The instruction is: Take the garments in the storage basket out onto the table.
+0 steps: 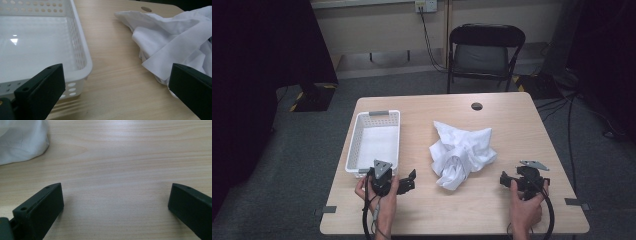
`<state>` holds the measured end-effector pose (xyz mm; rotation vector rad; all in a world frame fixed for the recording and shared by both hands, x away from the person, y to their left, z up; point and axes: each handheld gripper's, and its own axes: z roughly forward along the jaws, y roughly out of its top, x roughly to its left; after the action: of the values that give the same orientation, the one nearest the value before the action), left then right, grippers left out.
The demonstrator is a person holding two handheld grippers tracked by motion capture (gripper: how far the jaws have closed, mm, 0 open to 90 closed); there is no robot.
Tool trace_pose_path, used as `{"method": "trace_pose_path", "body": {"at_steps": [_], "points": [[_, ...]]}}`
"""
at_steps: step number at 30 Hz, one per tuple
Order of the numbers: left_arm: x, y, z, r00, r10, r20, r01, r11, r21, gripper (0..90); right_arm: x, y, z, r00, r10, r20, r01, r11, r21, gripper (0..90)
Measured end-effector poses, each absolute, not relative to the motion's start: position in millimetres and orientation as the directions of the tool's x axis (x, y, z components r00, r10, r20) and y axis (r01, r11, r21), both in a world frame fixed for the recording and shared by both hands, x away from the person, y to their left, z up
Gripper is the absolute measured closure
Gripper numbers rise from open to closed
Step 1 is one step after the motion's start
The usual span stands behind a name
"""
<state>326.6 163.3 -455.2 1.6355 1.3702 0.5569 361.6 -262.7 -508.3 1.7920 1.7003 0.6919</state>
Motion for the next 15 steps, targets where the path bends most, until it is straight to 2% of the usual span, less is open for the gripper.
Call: {"method": "trace_pose_path", "body": {"at_steps": [15], "points": [[315.9,181.5,-474.9,0.213,0.952,-0.221,0.582,0.058,0.811,0.2,361.4,-262.5,-508.3,0.061,0.998,-0.015,0.704,-0.033,0.709,0.0]]}}
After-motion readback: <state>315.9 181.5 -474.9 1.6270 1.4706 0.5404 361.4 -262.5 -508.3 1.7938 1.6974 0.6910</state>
